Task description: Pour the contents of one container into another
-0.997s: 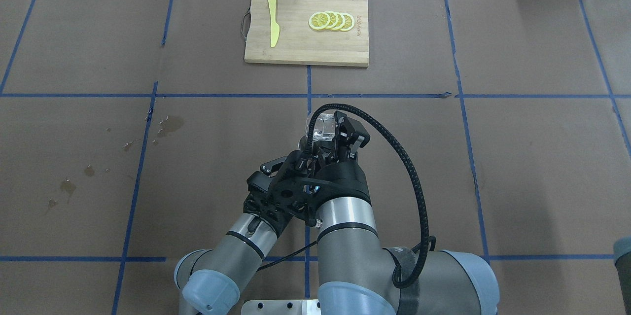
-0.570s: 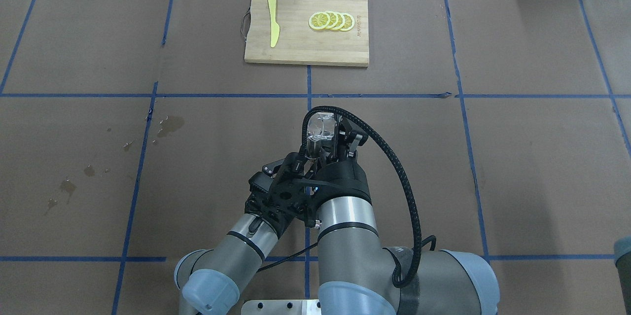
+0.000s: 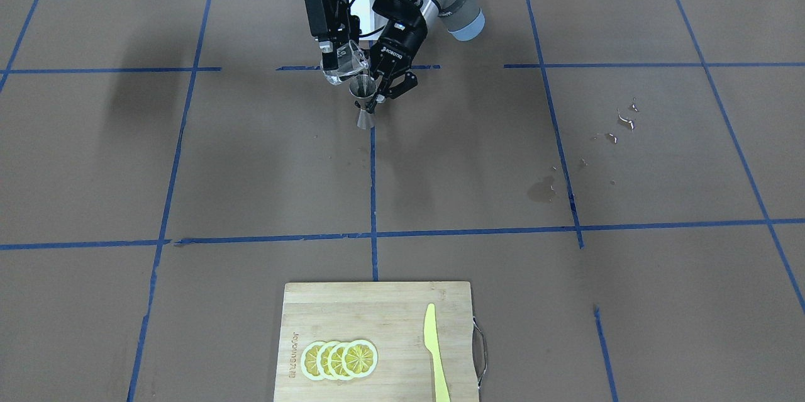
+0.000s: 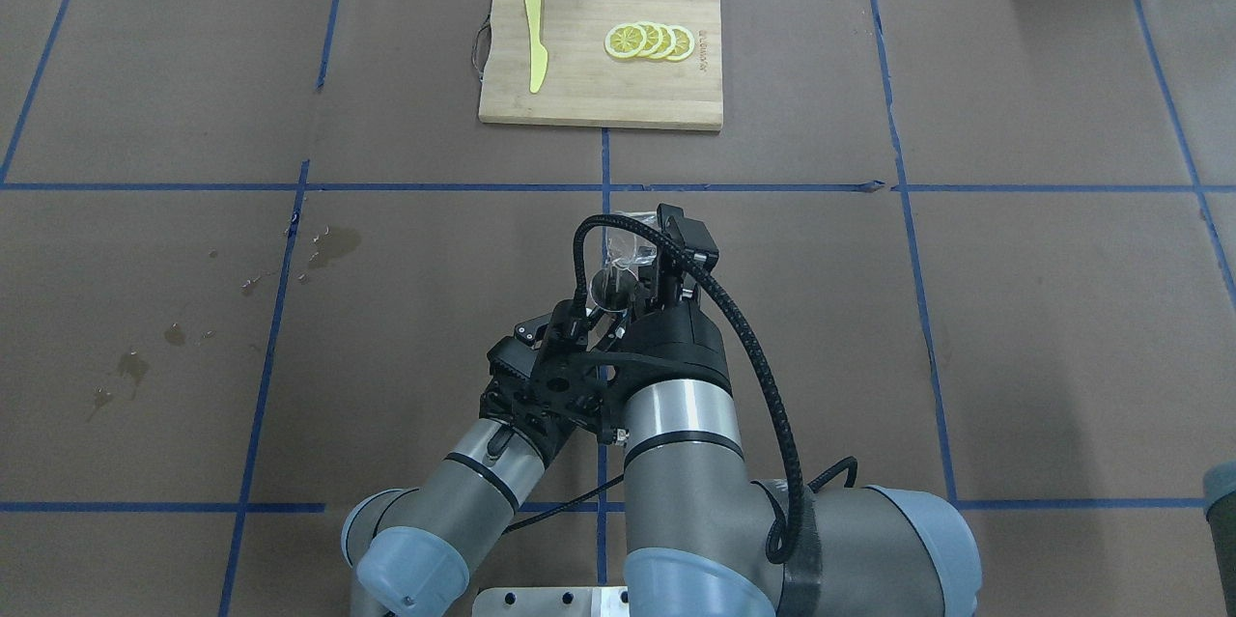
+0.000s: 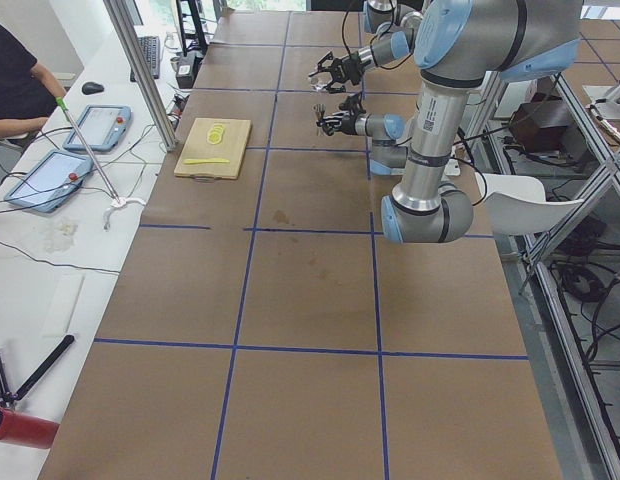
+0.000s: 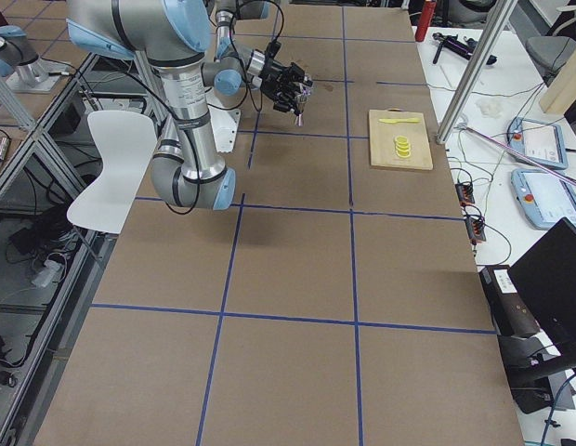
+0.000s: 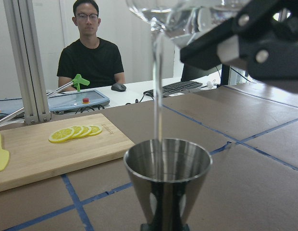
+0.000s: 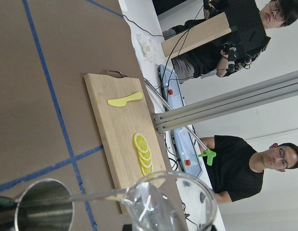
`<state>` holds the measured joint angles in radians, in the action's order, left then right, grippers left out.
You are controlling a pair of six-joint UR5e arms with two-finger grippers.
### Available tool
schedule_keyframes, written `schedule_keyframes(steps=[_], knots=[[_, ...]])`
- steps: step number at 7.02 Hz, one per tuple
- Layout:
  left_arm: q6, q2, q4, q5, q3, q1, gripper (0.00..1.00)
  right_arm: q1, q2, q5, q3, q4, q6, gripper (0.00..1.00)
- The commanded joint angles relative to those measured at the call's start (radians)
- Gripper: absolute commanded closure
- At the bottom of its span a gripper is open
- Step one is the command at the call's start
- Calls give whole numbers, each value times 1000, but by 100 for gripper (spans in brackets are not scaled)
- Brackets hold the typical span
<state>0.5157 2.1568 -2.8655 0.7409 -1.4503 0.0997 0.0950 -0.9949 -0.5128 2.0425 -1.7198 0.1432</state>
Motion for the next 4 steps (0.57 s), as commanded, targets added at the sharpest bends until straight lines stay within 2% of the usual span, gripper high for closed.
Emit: schedule_keyframes(steps=[1,4], knots=[[0,0,0,0,-1,0,100,0,-2,8,13,-18,-33,100],[1,0,0,0,-1,0,100,-1,1,8,39,-72,-76,100]])
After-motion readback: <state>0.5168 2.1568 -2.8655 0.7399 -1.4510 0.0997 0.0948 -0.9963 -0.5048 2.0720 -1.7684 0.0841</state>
